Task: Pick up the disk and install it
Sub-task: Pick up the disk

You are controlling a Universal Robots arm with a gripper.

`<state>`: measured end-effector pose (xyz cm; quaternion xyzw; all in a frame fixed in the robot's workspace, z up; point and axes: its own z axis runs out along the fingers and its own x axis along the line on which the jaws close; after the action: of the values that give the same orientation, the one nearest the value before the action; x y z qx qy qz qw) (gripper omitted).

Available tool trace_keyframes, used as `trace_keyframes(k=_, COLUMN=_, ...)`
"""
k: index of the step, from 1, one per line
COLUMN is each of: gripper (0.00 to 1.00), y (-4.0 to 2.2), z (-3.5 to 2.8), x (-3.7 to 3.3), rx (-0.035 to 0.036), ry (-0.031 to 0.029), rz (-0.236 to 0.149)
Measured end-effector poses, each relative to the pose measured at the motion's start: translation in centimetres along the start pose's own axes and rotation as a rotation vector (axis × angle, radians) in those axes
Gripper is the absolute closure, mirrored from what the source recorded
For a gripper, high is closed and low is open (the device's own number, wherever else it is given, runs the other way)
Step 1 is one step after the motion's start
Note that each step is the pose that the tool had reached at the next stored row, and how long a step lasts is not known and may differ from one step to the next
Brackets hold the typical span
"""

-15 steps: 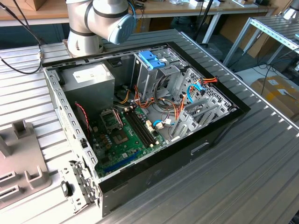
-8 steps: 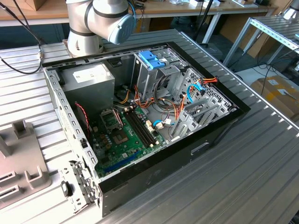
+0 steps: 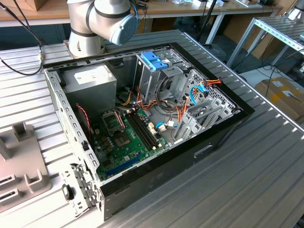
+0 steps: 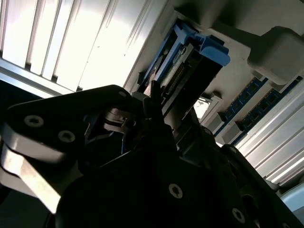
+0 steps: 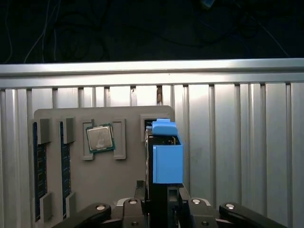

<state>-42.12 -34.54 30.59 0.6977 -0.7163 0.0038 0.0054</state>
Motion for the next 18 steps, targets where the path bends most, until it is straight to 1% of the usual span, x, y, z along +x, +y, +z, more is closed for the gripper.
trace_keyframes(k=15, gripper=0.65, y=0.0, z=-0.01, x=0.0, rx=0.0004, ry=-0.0002, rz=-0.001)
trace_keyframes(k=18, gripper=0.65, y=0.0, z=-0.27, x=0.0, rx=0.0002, ry=-0.0001, rz=-0.001)
